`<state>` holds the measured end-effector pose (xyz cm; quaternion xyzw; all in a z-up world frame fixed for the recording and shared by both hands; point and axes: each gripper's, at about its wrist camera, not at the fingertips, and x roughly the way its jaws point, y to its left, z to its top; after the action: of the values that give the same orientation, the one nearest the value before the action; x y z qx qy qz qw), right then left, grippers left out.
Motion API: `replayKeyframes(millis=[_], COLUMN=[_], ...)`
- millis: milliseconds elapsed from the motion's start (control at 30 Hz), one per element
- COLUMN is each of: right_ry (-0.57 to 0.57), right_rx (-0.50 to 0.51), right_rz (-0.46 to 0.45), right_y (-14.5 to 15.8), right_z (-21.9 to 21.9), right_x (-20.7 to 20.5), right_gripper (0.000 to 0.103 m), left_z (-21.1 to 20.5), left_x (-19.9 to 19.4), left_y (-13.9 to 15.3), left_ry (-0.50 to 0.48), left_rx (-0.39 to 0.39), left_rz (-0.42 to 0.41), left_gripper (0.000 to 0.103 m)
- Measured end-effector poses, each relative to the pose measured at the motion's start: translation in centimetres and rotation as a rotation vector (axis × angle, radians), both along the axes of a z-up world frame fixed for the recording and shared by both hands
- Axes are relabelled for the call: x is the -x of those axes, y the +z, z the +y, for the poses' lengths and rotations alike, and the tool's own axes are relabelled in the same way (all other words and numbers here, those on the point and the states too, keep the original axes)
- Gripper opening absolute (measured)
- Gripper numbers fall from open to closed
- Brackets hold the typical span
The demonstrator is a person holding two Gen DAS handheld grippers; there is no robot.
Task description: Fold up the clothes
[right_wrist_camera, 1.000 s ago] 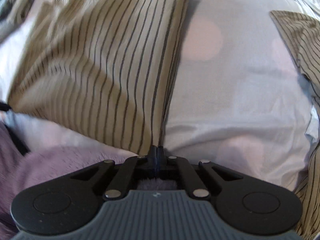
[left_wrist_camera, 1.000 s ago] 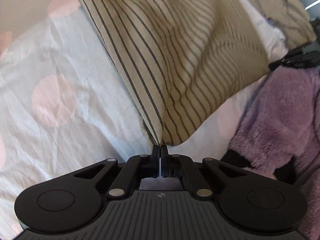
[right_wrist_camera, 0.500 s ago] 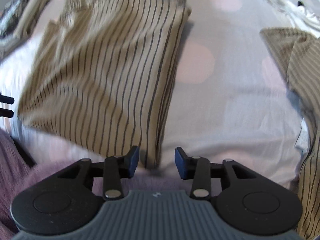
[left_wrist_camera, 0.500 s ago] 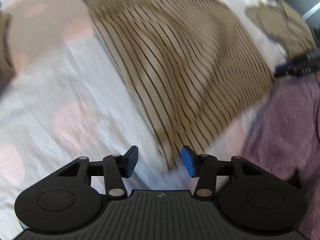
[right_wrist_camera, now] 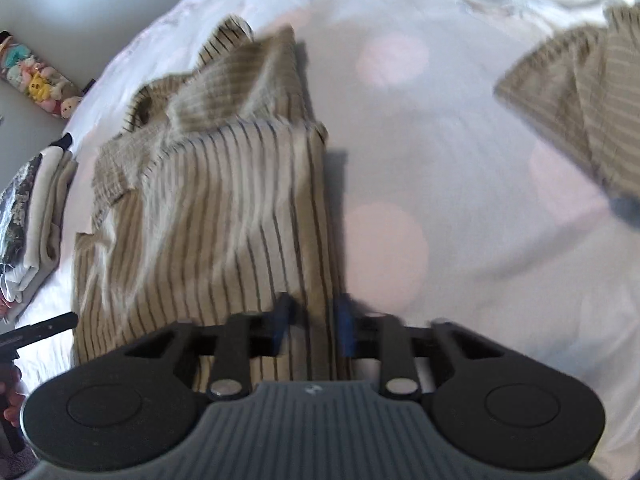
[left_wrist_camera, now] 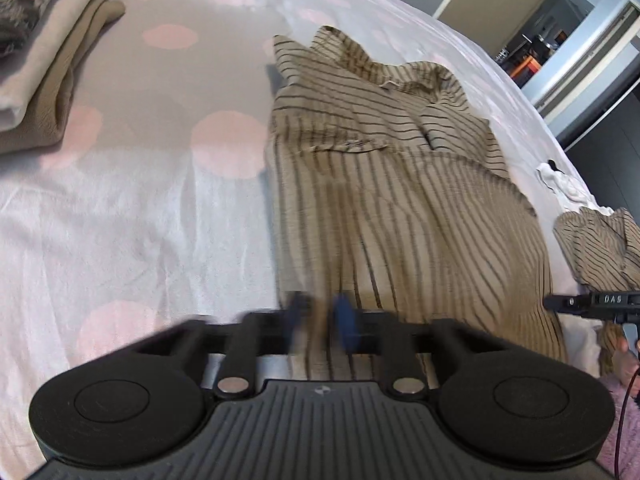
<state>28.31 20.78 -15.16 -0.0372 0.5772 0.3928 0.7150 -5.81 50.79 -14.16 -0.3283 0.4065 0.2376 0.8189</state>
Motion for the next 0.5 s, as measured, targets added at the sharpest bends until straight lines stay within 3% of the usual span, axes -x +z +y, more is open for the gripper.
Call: replayKeyframes(millis=[67,300,433,500], right_ry=[-0.004,-0.006,-0.065,-0.096], right_rx=[0.024,0.058,0.045,0.022], right_rz=[-0.011,-0.031,-0.043,-0.052], right_y=[-0.3,-1.2,-0.5,0.3], right_z=[0.4,1.6,0.4,-0.5], right_x=[0.0,0.3,-0.1,-0.4], right_gripper=[0.007,0.005,0.012,0.013], left_z=[0.1,0.2,0.1,0.6], left_x=[0.2,0.5,1.3,1.8], left_y=[-0.4,-1.3,-0.1,0.7], left_ry=[0.009,0.041,0.080,0.091], left_rx=[-0.018,-0.060,-0.137,-0.147], left_rz=[0.010,0.068,0.088,0.055], left_gripper=[0.000,0.000,0.001,0.008])
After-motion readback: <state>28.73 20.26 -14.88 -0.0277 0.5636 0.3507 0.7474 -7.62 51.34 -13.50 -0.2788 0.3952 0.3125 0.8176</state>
